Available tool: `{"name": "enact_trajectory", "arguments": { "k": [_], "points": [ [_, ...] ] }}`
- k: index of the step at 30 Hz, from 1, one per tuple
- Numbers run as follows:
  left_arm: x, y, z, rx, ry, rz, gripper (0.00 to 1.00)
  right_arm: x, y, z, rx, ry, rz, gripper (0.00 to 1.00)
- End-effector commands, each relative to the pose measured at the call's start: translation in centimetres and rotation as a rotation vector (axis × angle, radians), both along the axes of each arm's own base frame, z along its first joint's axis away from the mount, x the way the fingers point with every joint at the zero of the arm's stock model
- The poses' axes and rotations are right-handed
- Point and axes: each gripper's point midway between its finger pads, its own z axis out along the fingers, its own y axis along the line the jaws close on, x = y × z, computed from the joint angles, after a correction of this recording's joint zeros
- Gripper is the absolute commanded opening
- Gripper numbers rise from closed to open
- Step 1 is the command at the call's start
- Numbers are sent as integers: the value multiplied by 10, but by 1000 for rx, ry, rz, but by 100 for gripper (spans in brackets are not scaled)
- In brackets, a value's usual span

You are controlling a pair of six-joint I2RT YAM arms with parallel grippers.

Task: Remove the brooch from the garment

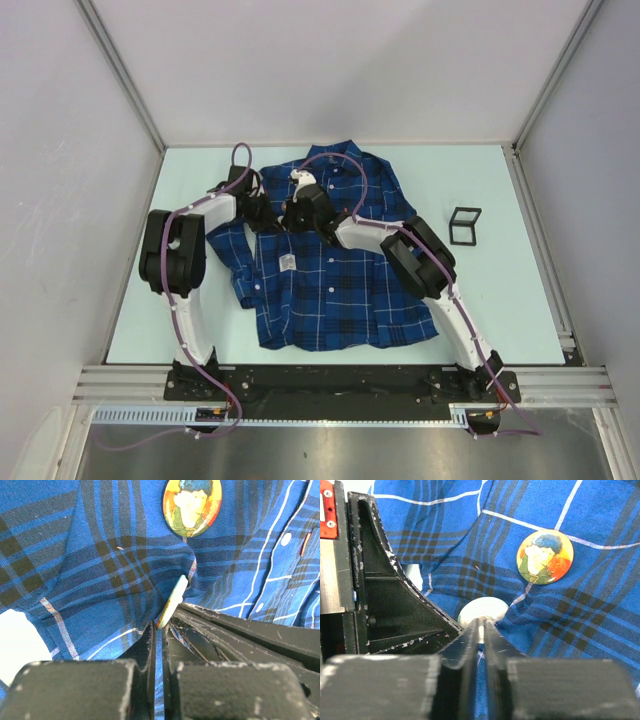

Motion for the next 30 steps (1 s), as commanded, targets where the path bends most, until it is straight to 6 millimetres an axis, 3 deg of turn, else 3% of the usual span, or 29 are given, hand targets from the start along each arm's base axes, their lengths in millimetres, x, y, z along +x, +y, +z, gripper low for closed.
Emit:
{"name": "enact_trajectory", "arguments": {
  "k": [1, 3, 7, 10, 12, 16, 20, 30],
  "points": [
    [2, 0, 3, -5, -2, 3, 0, 9, 3, 31, 19, -75, 18, 17],
    [2, 1, 1, 1, 11, 5, 0, 12, -1, 38, 8, -88, 23, 21],
    [2, 2, 1, 9, 14, 6, 0, 20, -9, 29, -2, -75, 13, 21],
    [2, 3, 2, 14, 9, 6, 0, 25, -12, 25, -1, -69, 3, 13],
    [2, 3, 2, 14, 10, 6, 0, 24, -14, 25, 4, -69, 8, 0],
    [1, 3, 2, 15, 11, 5, 0, 24, -11, 33, 34, -85, 16, 0],
    [2, 3, 4, 12, 5, 2, 0, 24, -7, 15, 8, -62, 27, 0],
    [4, 4, 7, 21, -12, -10, 0, 18, 10, 7, -13, -53, 48, 0]
  ]
}}
